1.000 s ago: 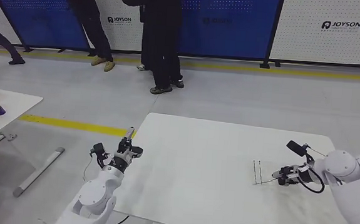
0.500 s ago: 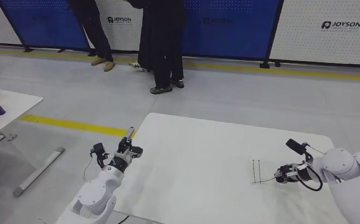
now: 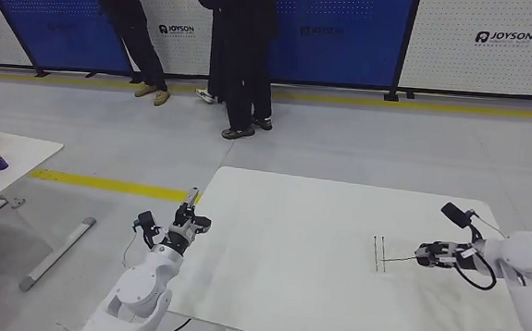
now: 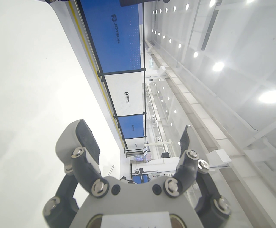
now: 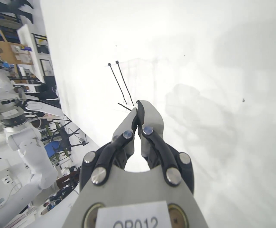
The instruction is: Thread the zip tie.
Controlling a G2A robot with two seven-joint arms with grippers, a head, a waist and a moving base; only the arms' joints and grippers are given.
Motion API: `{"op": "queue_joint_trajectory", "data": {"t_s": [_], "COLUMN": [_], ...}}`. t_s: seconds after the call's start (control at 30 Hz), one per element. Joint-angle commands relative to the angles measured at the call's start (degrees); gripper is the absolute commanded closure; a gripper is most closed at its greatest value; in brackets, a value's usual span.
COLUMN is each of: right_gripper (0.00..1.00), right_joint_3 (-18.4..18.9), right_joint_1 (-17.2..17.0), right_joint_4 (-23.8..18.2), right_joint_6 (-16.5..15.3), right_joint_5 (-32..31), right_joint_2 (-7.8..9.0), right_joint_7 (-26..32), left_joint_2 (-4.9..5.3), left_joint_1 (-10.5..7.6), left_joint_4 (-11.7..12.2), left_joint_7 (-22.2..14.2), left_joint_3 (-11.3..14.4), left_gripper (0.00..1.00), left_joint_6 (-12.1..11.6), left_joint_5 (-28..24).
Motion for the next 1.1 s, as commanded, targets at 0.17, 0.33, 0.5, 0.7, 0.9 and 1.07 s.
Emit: {"op": "queue_joint_trajectory", "data": {"t_s": [0.17,0.33,0.5,0.7,0.9,1.07], "right_gripper": [1.00,1.00,1.00,1.00,1.00,1.00], "right_joint_3": [7.6,7.6,7.6,8.0,12.2,9.9], "right_joint_1": [-7.2,-7.2,-7.2,-7.9,-13.2,-15.0], "right_joint_4": [-6.8,-6.8,-6.8,-8.0,-15.1,-19.9], "right_joint_6": [-7.7,-7.7,-7.7,-8.5,-14.5,-13.7], "right_joint_5": [7.9,7.9,7.9,8.7,18.6,19.9], "right_joint_2": [2.30,2.30,2.30,2.27,2.58,2.20], "right_joint_7": [7.8,7.8,7.8,4.8,-1.9,-4.3], "left_joint_2": [0.00,0.00,0.00,0.00,0.00,0.00], "left_joint_1": [0.00,0.00,0.00,0.00,0.00,0.00], "left_joint_4": [0.0,0.0,0.0,0.0,0.0,0.0], "left_joint_7": [0.0,0.0,0.0,0.0,0.0,0.0], "left_joint_3": [0.0,0.0,0.0,0.0,0.0,0.0], "left_gripper": [0.00,0.00,0.00,0.00,0.00,0.00], "left_joint_6": [0.0,0.0,0.0,0.0,0.0,0.0], "left_joint_5": [0.0,0.0,0.0,0.0,0.0,0.0]}}
